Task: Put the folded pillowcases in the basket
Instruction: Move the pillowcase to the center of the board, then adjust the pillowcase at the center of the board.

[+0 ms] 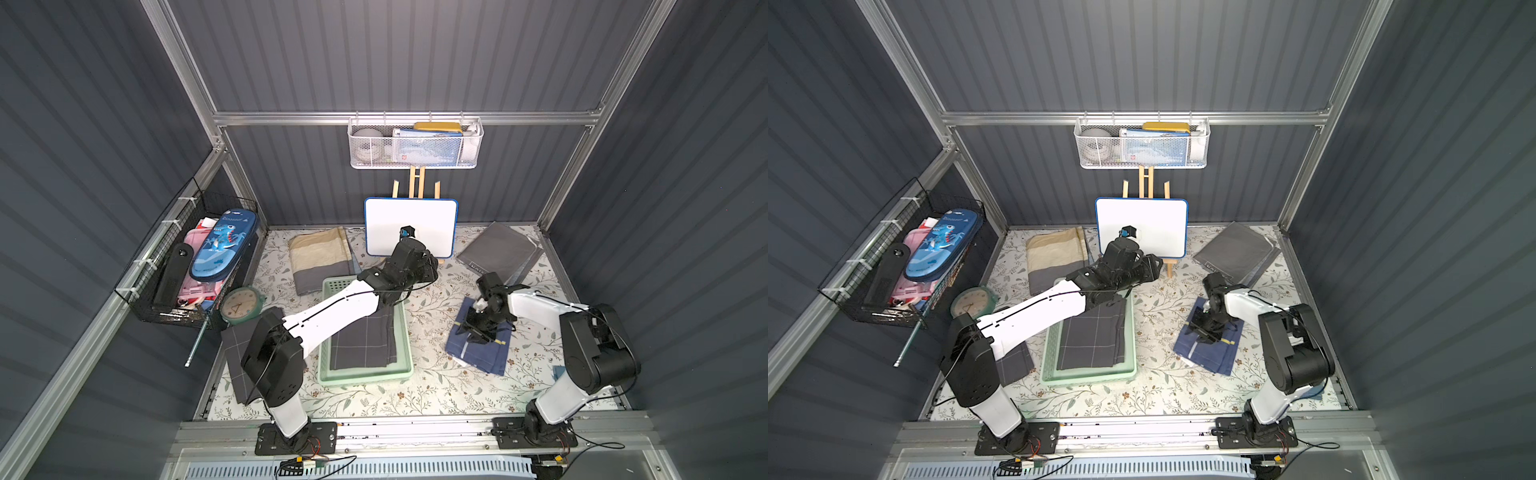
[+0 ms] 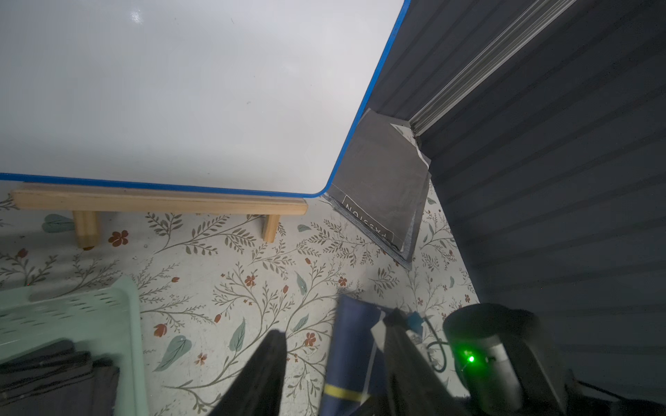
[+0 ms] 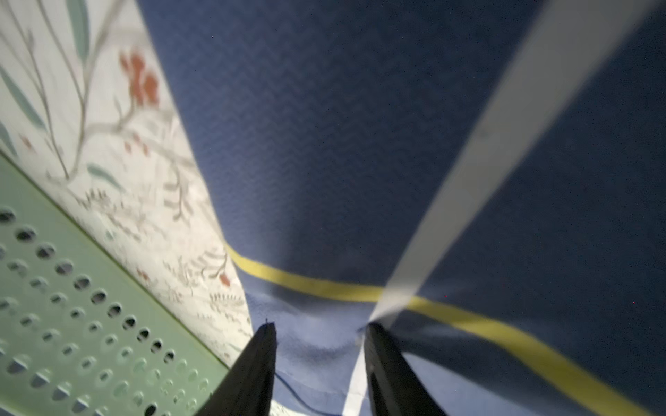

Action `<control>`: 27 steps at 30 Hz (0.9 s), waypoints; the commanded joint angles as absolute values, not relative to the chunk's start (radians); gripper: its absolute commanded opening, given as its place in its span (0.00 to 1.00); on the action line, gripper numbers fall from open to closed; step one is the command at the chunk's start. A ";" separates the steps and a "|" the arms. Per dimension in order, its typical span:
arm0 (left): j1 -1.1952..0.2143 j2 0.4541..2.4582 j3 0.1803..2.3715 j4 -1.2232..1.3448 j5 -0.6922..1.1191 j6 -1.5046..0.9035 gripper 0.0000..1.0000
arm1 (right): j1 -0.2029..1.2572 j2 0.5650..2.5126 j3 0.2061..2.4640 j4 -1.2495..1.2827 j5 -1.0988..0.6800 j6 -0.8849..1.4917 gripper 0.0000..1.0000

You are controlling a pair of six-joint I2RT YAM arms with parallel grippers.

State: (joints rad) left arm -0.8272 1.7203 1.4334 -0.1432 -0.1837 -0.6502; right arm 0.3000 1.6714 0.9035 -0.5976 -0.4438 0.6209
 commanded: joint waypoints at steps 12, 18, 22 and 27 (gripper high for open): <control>-0.842 1.796 1.508 -0.199 -0.157 -0.640 0.50 | 0.471 1.447 0.933 -0.838 -0.092 0.542 0.47; -0.911 1.953 1.639 -0.344 -0.234 -0.641 0.49 | 0.312 1.418 0.843 -0.769 0.030 0.631 0.37; -0.943 2.007 1.687 -0.405 -0.257 -0.672 0.48 | 0.208 1.524 0.842 -0.752 -0.015 0.635 0.25; -0.951 2.043 1.665 -0.399 -0.218 -0.676 0.50 | 0.185 1.579 0.846 -0.715 -0.021 0.632 0.30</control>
